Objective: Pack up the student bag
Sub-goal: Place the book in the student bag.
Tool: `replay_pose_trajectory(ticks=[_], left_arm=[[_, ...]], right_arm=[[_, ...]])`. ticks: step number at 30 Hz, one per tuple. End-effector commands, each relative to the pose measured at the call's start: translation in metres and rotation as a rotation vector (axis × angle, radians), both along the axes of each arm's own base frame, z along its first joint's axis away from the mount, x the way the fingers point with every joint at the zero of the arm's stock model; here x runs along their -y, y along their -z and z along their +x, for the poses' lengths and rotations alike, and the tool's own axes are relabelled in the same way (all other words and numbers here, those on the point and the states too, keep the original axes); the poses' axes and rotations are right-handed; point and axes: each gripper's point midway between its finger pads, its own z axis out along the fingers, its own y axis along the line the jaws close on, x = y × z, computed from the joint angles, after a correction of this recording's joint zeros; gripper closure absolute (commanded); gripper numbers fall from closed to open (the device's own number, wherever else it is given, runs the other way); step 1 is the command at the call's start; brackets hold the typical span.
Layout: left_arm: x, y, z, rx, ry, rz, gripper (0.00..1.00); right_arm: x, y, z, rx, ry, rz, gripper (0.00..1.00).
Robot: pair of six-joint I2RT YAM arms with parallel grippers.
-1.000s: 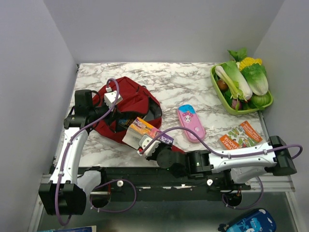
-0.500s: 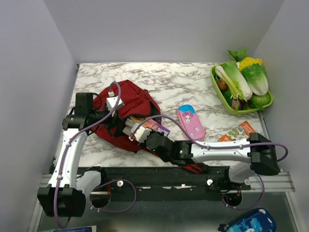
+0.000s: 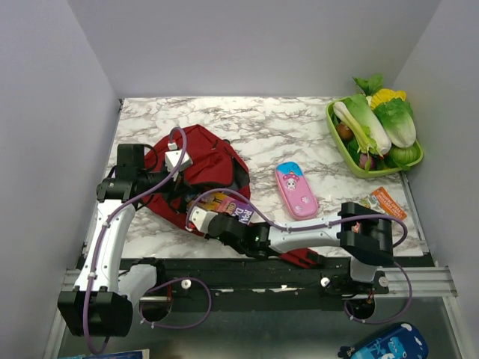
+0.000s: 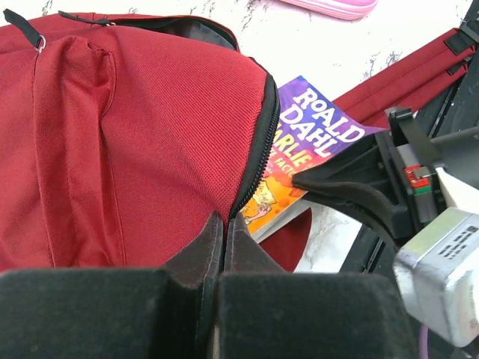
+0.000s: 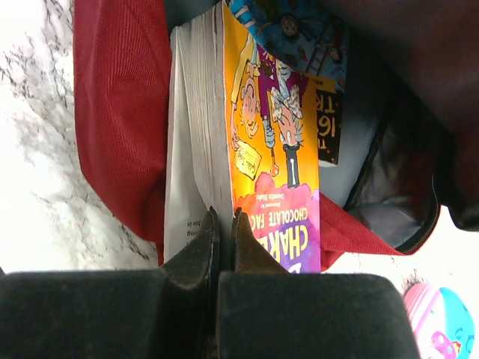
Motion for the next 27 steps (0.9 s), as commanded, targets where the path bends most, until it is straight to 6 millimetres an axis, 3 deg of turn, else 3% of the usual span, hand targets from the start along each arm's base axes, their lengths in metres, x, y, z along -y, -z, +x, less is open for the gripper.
replay_pose_trajectory(ticks=[1, 4, 5, 6, 8, 9, 10, 14, 16, 18, 19, 20, 22, 23, 24, 25, 26, 27], left_arm=[[0.012, -0.026, -0.004, 0.063, 0.055, -0.070, 1.00], [0.014, -0.029, -0.004, 0.049, 0.053, -0.087, 1.00], [0.014, -0.029, -0.005, 0.044, 0.054, -0.088, 1.00], [0.014, -0.028, -0.005, 0.036, 0.053, -0.087, 1.00], [0.013, -0.026, -0.005, 0.035, 0.049, -0.082, 1.00], [0.013, -0.024, -0.005, 0.031, 0.048, -0.080, 1.00], [0.013, -0.024, -0.005, 0.031, 0.046, -0.078, 1.00], [0.012, -0.022, -0.004, 0.026, 0.043, -0.071, 1.00], [0.012, -0.019, -0.004, 0.025, 0.044, -0.063, 1.00], [0.010, -0.014, -0.003, 0.021, 0.037, -0.054, 1.00], [0.010, -0.012, -0.003, 0.020, 0.037, -0.049, 1.00], [0.009, -0.011, -0.003, 0.019, 0.036, -0.047, 1.00], [0.009, -0.008, -0.003, 0.013, 0.033, -0.045, 1.00], [0.008, -0.007, -0.003, 0.013, 0.034, -0.042, 1.00], [0.009, -0.006, -0.003, 0.011, 0.034, -0.041, 1.00], [0.009, -0.006, -0.004, 0.011, 0.034, -0.041, 1.00], [0.009, -0.005, -0.004, 0.008, 0.034, -0.041, 1.00], [0.009, -0.006, -0.003, 0.010, 0.034, -0.041, 1.00]], right_arm=[[-0.033, -0.020, 0.013, 0.001, -0.041, 0.100, 0.99], [-0.050, -0.024, 0.031, 0.025, -0.035, 0.120, 0.99], [-0.067, -0.045, 0.038, 0.041, -0.035, 0.174, 1.00], [-0.075, -0.038, 0.044, 0.036, -0.031, 0.167, 0.99], [-0.089, -0.044, 0.058, 0.034, -0.005, 0.193, 0.97], [-0.100, -0.047, 0.063, 0.026, 0.003, 0.199, 0.88], [-0.102, -0.047, 0.066, 0.020, 0.019, 0.207, 0.65], [-0.096, -0.047, 0.066, 0.000, 0.051, 0.209, 0.19], [-0.078, -0.054, 0.060, -0.035, 0.070, 0.244, 0.08], [-0.065, -0.060, 0.054, -0.066, 0.076, 0.279, 0.06], [-0.050, -0.048, 0.047, -0.105, 0.084, 0.275, 0.07], [-0.040, -0.067, 0.043, -0.109, 0.086, 0.323, 0.09], [-0.026, -0.070, 0.036, -0.161, 0.099, 0.383, 0.18], [-0.011, -0.054, 0.029, -0.191, 0.110, 0.362, 0.34], [-0.003, -0.067, 0.026, -0.194, 0.105, 0.403, 0.46], [0.001, -0.063, 0.022, -0.249, 0.128, 0.443, 0.76], [0.013, -0.047, 0.018, -0.274, 0.144, 0.423, 0.87], [0.018, -0.044, 0.017, -0.286, 0.156, 0.429, 0.94]])
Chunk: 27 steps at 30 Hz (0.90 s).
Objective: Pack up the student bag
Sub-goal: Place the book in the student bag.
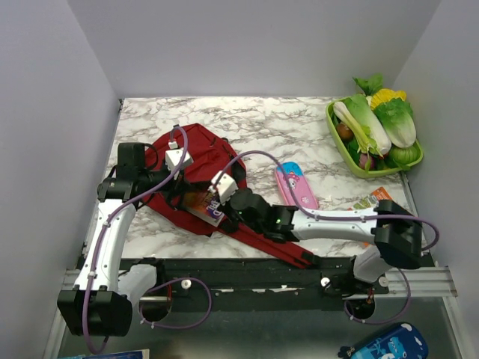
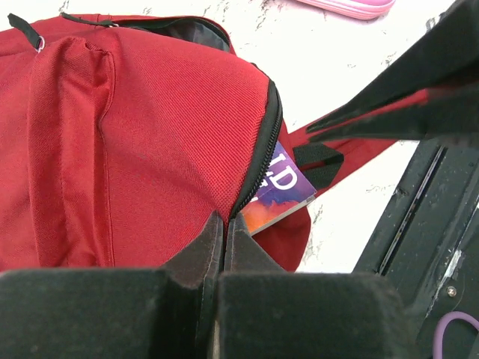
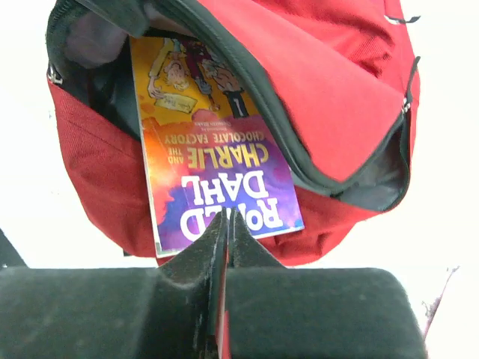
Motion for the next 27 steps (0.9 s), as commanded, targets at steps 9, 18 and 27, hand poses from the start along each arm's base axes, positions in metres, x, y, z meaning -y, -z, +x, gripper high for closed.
replay_pose_trajectory(ticks=[9, 18, 27], left_arm=[[0.011, -0.009, -0.011, -0.008, 0.050, -0.059, 1.00], [0.011, -0.010, -0.009, -0.009, 0.053, -0.059, 1.00], [0.009, -0.009, -0.010, -0.008, 0.055, -0.044, 1.00]], right_arm=[[0.034, 0.083, -0.024, -0.290, 0.072, 0.052, 0.99], [0.004, 0.094, -0.010, -0.327, 0.067, 0.071, 0.99], [-0.027, 0.089, 0.028, -0.340, 0.086, 0.124, 0.99]])
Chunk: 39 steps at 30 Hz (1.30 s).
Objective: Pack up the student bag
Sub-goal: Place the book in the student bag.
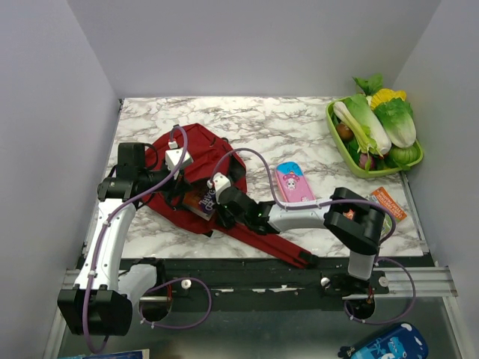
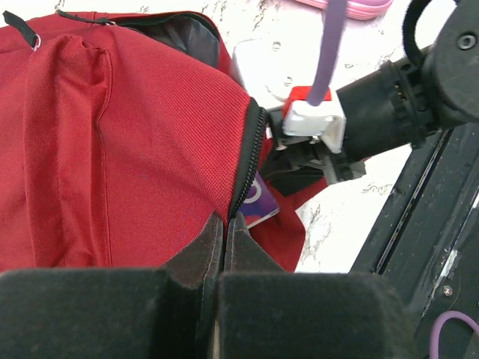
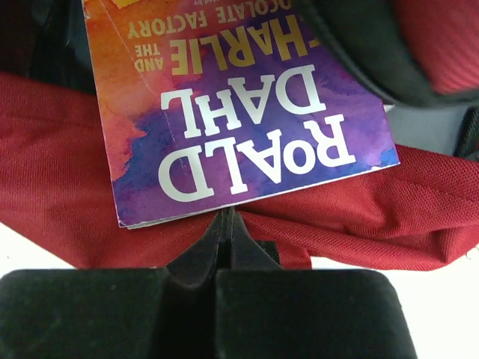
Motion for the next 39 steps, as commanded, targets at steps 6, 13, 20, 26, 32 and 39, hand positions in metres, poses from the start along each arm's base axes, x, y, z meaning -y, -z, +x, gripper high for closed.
replay_pose_trajectory(ticks=[6, 13, 20, 26, 32, 39], left_arm=[[0.008, -0.009, -0.009, -0.006, 0.052, -0.031, 1.00], [0.006, -0.006, -0.011, -0.013, 0.053, -0.018, 1.00], [0.005, -0.002, -0.012, -0.013, 0.052, -0.013, 1.00], [0.006, -0.002, -0.012, -0.024, 0.050, -0.022, 1.00], [0.005, 0.000, -0.014, -0.023, 0.043, -0.012, 1.00], [0.006, 0.001, -0.011, -0.020, 0.049, -0.017, 1.00]], right_arm=[[-0.051, -0.040, 0.040, 0.043, 0.028, 0.152, 0.99], [-0.065, -0.032, 0.053, 0.027, 0.052, 0.146, 0.99], [-0.044, 0.005, 0.048, -0.032, 0.086, 0.082, 0.98], [-0.040, 0.016, 0.052, -0.027, 0.108, 0.052, 0.80], [-0.018, 0.031, 0.057, -0.034, 0.153, -0.007, 0.80], [0.011, 0.050, 0.033, -0.098, 0.129, -0.034, 0.89]])
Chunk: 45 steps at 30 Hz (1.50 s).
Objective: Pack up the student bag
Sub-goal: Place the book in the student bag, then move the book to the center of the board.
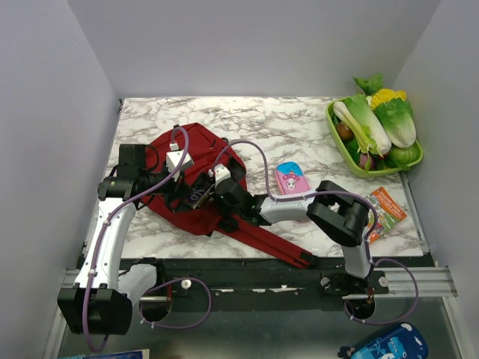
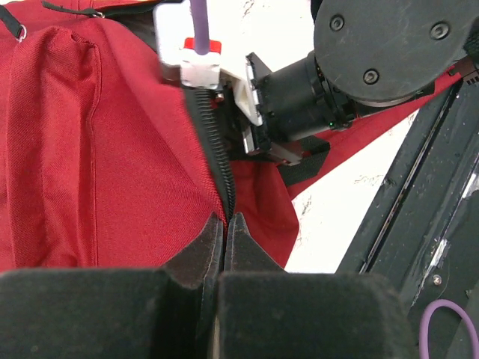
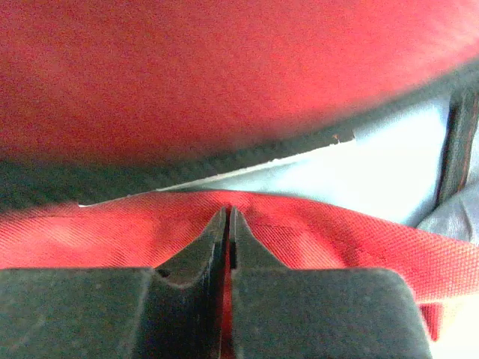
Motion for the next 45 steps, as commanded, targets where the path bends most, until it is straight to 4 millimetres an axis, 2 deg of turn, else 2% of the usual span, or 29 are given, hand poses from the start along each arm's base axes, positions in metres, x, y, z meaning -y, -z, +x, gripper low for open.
replay_pose_trajectory(ticks=[1, 8, 10, 11, 14, 15, 17, 18, 19, 20, 21, 22, 24, 26, 27, 29, 30, 33, 35, 36, 37, 38, 39, 40, 41, 42, 43, 44, 45], left_arm=[[0.007, -0.004, -0.004, 0.009, 0.034, -0.034, 1.00], [0.007, -0.009, -0.001, 0.023, 0.034, -0.037, 1.00], [0.007, -0.009, -0.001, 0.022, 0.034, -0.037, 1.00], [0.007, -0.007, -0.001, 0.015, 0.034, -0.039, 1.00], [0.008, -0.006, -0.001, 0.011, 0.037, -0.041, 1.00], [0.008, -0.007, -0.002, 0.007, 0.035, -0.042, 1.00], [0.008, -0.010, -0.001, 0.011, 0.033, -0.044, 1.00], [0.008, -0.012, -0.002, 0.013, 0.033, -0.045, 1.00], [0.009, -0.017, -0.001, 0.020, 0.038, -0.049, 1.00], [0.009, -0.019, -0.002, 0.020, 0.040, -0.051, 1.00], [0.010, -0.021, -0.004, 0.017, 0.043, -0.055, 1.00], [0.010, -0.024, -0.004, 0.022, 0.045, -0.057, 1.00], [0.012, -0.026, -0.008, 0.012, 0.053, -0.068, 1.00], [0.012, -0.027, -0.010, 0.016, 0.062, -0.069, 1.00], [0.013, -0.027, -0.012, 0.011, 0.063, -0.070, 1.00], [0.013, -0.027, -0.013, 0.011, 0.070, -0.072, 1.00], [0.014, -0.026, -0.015, 0.002, 0.075, -0.077, 1.00], [0.015, -0.028, -0.019, -0.009, 0.090, -0.085, 1.00], [0.015, -0.029, -0.020, -0.003, 0.092, -0.080, 1.00], [0.014, -0.028, -0.020, 0.000, 0.093, -0.074, 1.00], [0.013, -0.027, -0.020, 0.003, 0.091, -0.067, 1.00], [0.013, -0.026, -0.020, 0.005, 0.091, -0.064, 1.00], [0.013, -0.025, -0.020, 0.008, 0.090, -0.060, 1.00], [0.012, -0.024, -0.020, 0.012, 0.092, -0.059, 1.00], [0.012, -0.022, -0.020, 0.010, 0.091, -0.060, 1.00], [0.013, -0.021, -0.019, 0.015, 0.091, -0.060, 1.00], [0.013, -0.020, -0.020, 0.009, 0.088, -0.064, 1.00], [0.014, -0.020, -0.020, 0.012, 0.090, -0.071, 1.00], [0.014, -0.020, -0.019, 0.017, 0.090, -0.075, 1.00]], right_arm=[[0.038, 0.043, -0.019, -0.093, 0.015, -0.110, 0.89], [0.035, 0.054, -0.029, -0.148, -0.011, -0.115, 0.93], [0.029, 0.050, -0.029, -0.148, -0.017, -0.087, 0.95], [0.023, 0.045, -0.030, -0.152, -0.027, -0.057, 0.99], [0.000, 0.022, -0.028, -0.139, -0.066, 0.053, 0.99], [-0.014, 0.009, -0.023, -0.115, -0.081, 0.104, 0.99], [-0.026, 0.001, -0.015, -0.099, -0.062, 0.127, 0.99], [-0.036, -0.009, -0.006, -0.085, -0.049, 0.155, 0.99], [-0.040, 0.000, -0.002, -0.086, -0.035, 0.145, 0.99], [-0.044, 0.001, 0.002, -0.077, -0.029, 0.150, 0.99], [-0.055, -0.010, 0.006, -0.038, -0.050, 0.207, 0.99], [-0.056, -0.004, 0.006, -0.017, -0.065, 0.213, 0.99], [-0.061, -0.013, 0.014, 0.031, -0.048, 0.267, 0.99], [-0.055, -0.010, 0.023, 0.067, -0.005, 0.273, 0.99], [-0.057, -0.021, 0.028, 0.105, 0.009, 0.310, 1.00], [-0.046, -0.023, 0.037, 0.164, 0.066, 0.312, 0.99], [-0.046, -0.037, 0.043, 0.205, 0.086, 0.361, 0.99], [-0.044, -0.055, 0.048, 0.278, 0.088, 0.407, 0.99], [-0.053, -0.066, 0.034, 0.306, -0.033, 0.408, 0.99], [-0.047, -0.076, 0.023, 0.301, -0.074, 0.409, 0.99], [-0.044, -0.077, 0.016, 0.287, -0.104, 0.401, 0.99], [-0.039, -0.080, 0.005, 0.264, -0.138, 0.396, 0.92], [-0.028, -0.067, -0.002, 0.220, -0.145, 0.328, 0.87], [-0.014, -0.075, -0.008, 0.208, -0.141, 0.306, 0.81], [-0.003, -0.069, -0.010, 0.189, -0.120, 0.257, 0.69], [0.014, -0.047, -0.016, 0.132, -0.106, 0.154, 0.67], [0.030, -0.035, -0.019, 0.104, -0.078, 0.096, 0.66], [0.043, -0.041, -0.021, 0.093, -0.037, 0.089, 0.64], [0.069, -0.038, -0.016, 0.099, 0.068, 0.046, 0.57]])
